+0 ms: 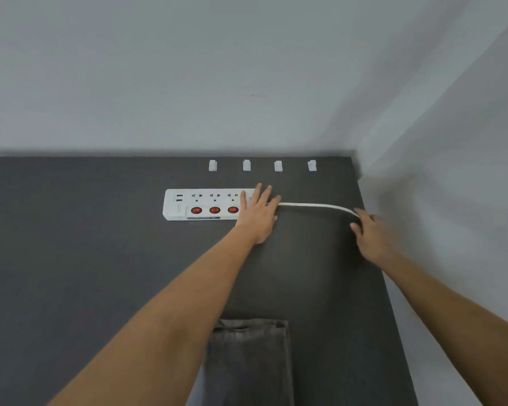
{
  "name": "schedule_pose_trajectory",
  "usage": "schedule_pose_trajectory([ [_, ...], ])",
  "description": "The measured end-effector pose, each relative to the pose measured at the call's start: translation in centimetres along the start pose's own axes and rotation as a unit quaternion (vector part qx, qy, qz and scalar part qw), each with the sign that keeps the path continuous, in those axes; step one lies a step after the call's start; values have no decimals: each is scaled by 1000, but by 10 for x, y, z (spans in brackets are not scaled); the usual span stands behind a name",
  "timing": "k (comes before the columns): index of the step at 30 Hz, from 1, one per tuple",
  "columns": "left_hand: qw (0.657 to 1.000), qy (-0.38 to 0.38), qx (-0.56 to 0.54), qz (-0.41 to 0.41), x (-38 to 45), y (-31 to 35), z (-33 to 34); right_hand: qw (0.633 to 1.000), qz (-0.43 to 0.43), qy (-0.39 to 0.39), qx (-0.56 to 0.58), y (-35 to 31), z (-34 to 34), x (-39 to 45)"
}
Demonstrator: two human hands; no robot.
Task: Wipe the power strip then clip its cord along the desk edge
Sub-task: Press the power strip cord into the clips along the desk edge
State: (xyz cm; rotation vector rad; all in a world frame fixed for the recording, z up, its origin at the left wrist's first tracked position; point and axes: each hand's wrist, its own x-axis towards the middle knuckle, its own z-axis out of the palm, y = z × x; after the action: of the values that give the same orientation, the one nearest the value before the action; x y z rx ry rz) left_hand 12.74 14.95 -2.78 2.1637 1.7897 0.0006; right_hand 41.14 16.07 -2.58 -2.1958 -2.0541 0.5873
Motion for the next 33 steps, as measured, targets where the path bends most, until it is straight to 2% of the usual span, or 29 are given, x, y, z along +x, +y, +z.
schedule_pose_trajectory([
  [7,996,64,-69,10,-6,-51,3,992,-124,24,-24,-36,1,29],
  [15,988,122,-96,-15,-18,-155,-21,976,-216,-15,6,-133,19,54],
  [24,978,160,-106,-75,-17,-234,-44,976,-201,-64,57,-213,52,73],
  [27,982,150,-76,-87,-10,-234,-48,975,-198,-67,72,-226,59,77],
  [30,986,152,-51,-36,2,-219,-43,974,-200,-67,80,-237,65,83],
  [33,976,153,-143,-54,16,-207,-36,975,-200,-55,78,-249,65,88],
])
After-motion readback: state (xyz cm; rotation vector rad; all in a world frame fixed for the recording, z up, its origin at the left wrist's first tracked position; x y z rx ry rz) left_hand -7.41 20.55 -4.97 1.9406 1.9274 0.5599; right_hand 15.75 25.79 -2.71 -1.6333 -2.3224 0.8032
